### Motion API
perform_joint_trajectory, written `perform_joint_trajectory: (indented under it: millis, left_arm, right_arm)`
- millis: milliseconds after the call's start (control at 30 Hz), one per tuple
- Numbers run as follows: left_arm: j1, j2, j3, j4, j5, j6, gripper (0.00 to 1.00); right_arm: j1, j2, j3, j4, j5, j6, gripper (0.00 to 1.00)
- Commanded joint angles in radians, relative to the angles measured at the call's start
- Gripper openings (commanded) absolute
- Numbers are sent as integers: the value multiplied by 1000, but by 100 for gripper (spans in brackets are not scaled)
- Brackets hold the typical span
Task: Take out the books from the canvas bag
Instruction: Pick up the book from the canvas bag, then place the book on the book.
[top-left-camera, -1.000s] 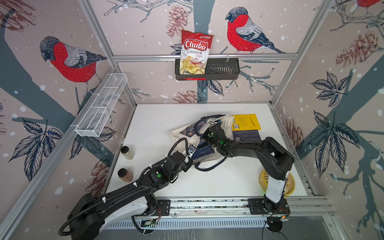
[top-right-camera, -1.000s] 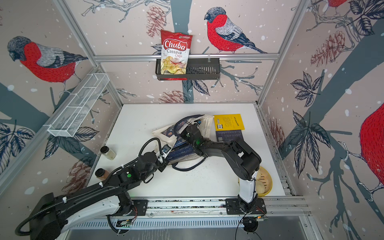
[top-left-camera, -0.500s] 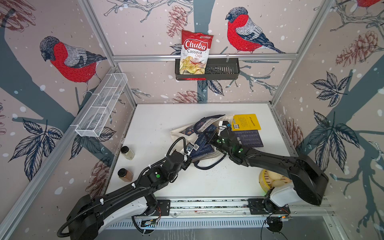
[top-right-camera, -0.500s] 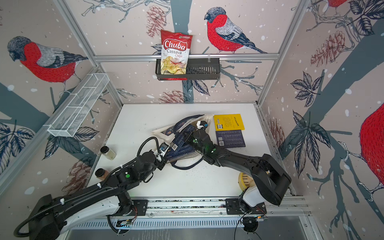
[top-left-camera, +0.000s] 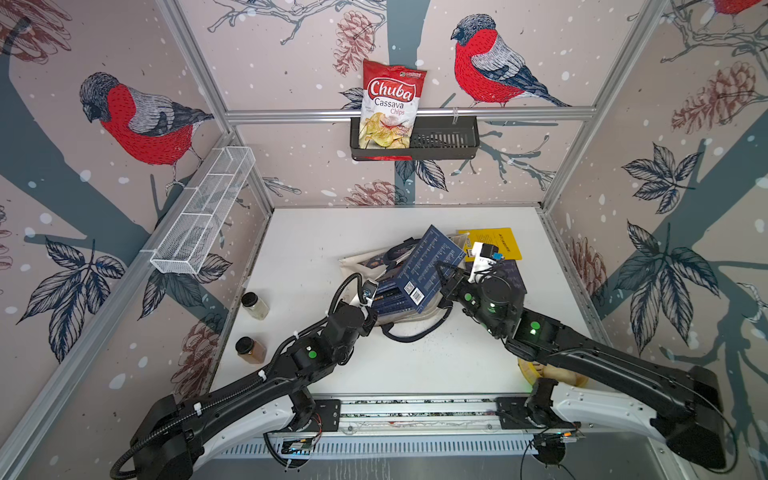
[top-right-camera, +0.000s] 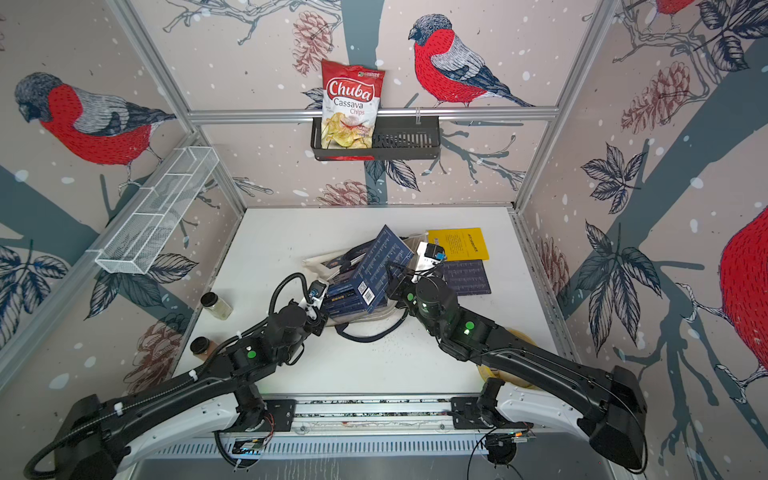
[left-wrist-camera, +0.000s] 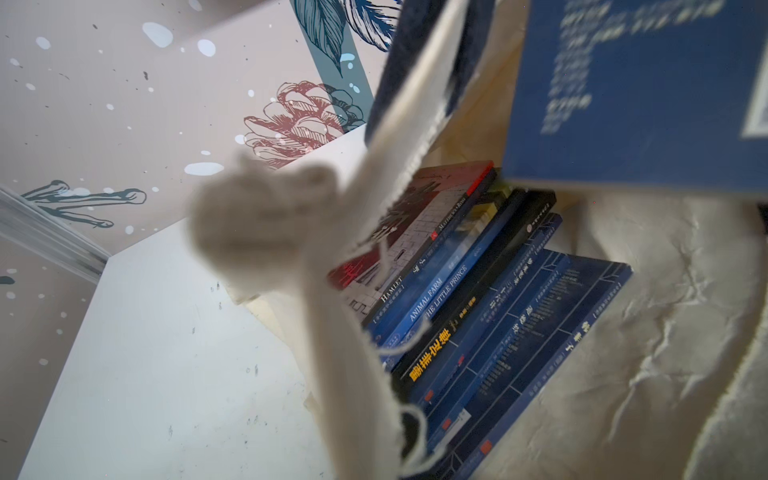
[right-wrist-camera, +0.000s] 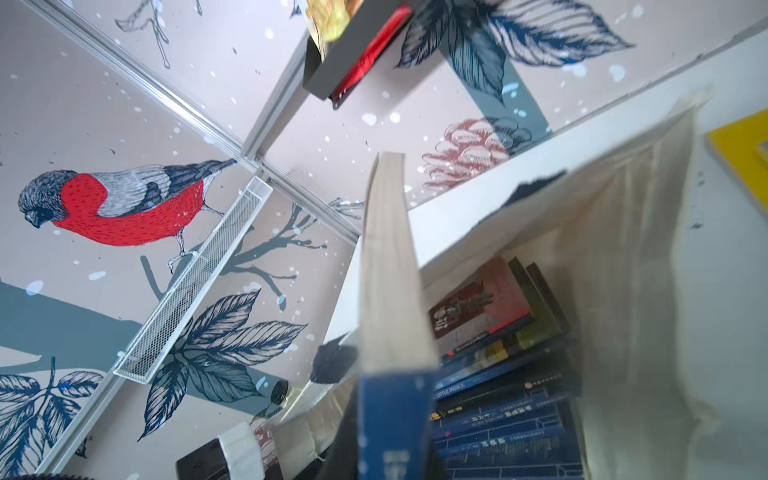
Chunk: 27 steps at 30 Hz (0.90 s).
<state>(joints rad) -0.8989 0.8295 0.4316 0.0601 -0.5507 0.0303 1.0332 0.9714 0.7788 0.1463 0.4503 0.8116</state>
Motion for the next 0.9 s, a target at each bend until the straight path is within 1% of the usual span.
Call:
perform_joint_trajectory:
  millis: [0,67,133,167,300,333,467,633,733,867]
  left_arm:
    - [2,-15,3,99,-77,-49,0]
    - [2,-18,1,98,-78,-44,0]
    - [2,-18,3,92,-81,-36,0]
    - [2,-18,3,89,-79,-33,0]
    - [2,-9,6,84,-66,-28,0]
    - [2,-4,8,83,-62,-26,0]
    - [1,10,13,76,-37,-14,0]
    - [1,14,12,76,-12,10,0]
    - [2,16,12,77,-14,11,0]
    - [1,17,13,78,-8,14,0]
  right_arm:
    - [1,-43,11,8,161,-141,0]
    - [-12,-61,11,27,199,-177,0]
    - [-64,-72,-4,70,189,-188,0]
    - [-100,-75,-8,71,162,-169,0]
    - [-343,-83,-24,71,-69,-71,0]
    - [-393,-88,-29,84,-106,-68,0]
    - [-568,-109,-54,109,-178,-16,0]
    - [-838,-108,-88,164,-376,102,0]
    - [-960,-65,-95,193,-452,152,0]
    - [-1040,55,-92,244,-553,208,0]
